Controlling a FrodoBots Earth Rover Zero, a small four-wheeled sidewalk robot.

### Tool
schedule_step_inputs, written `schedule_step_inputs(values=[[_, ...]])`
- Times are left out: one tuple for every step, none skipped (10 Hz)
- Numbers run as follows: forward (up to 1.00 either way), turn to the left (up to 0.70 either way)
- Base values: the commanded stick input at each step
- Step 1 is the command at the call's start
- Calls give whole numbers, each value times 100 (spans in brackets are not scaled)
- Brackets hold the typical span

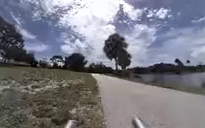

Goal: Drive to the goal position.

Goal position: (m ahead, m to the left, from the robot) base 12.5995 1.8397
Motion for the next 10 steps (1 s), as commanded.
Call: schedule_step_inputs(values=[[85,0],[85,0],[85,0],[85,0],[85,0],[85,0],[85,0],[85,0],[85,0],[85,0]])
